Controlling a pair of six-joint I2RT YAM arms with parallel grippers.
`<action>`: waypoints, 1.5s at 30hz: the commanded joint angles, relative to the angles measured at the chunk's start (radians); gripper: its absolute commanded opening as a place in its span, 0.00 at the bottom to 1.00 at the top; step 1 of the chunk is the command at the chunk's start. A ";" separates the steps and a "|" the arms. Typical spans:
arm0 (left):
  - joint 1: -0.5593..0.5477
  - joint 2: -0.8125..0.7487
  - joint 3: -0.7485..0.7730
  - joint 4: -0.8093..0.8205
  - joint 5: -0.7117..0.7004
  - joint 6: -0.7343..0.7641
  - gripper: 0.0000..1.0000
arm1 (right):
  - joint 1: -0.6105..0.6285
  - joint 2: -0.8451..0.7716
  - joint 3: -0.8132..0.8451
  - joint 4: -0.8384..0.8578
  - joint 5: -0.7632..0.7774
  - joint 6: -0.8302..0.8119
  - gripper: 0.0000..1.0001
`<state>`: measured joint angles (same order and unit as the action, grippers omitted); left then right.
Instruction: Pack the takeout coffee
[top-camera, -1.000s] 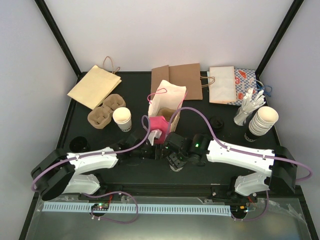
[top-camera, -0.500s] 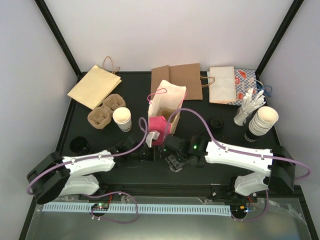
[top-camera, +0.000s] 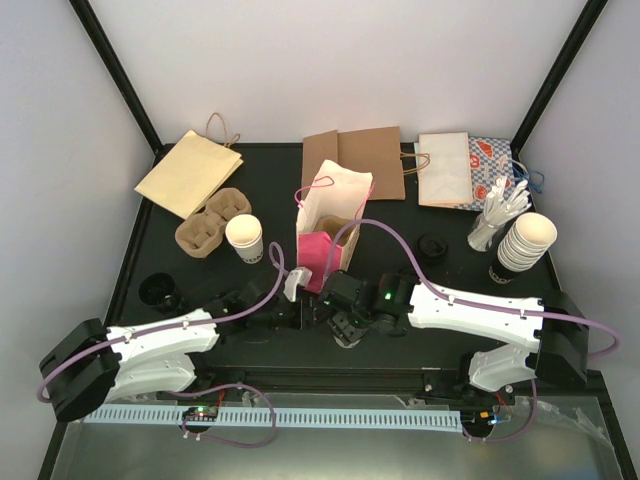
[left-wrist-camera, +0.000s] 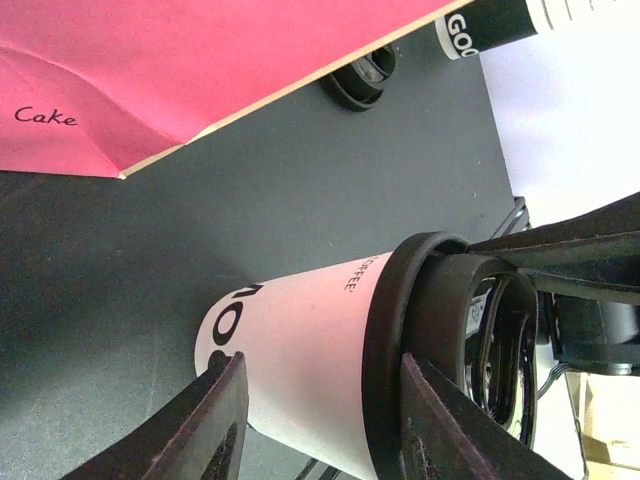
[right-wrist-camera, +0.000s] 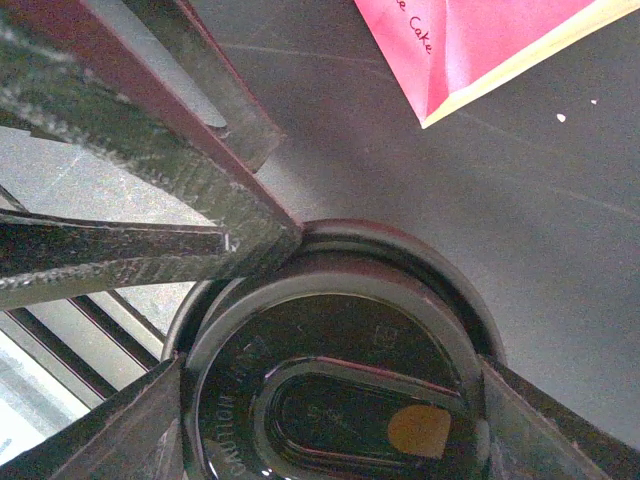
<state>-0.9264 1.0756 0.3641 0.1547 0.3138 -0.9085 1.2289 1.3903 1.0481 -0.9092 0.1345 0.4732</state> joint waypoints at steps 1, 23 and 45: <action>-0.028 -0.015 -0.025 -0.112 0.059 0.000 0.43 | 0.012 0.104 -0.092 -0.067 -0.124 0.026 0.63; -0.032 0.055 -0.017 -0.057 0.056 -0.003 0.43 | 0.013 0.097 -0.127 -0.039 -0.177 -0.002 0.62; -0.031 -0.122 0.051 -0.127 0.011 0.055 0.61 | 0.013 0.098 -0.124 -0.035 -0.169 -0.010 0.62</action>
<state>-0.9531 0.9535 0.3771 0.0071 0.3023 -0.8684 1.2282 1.3853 1.0382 -0.8925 0.1291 0.4530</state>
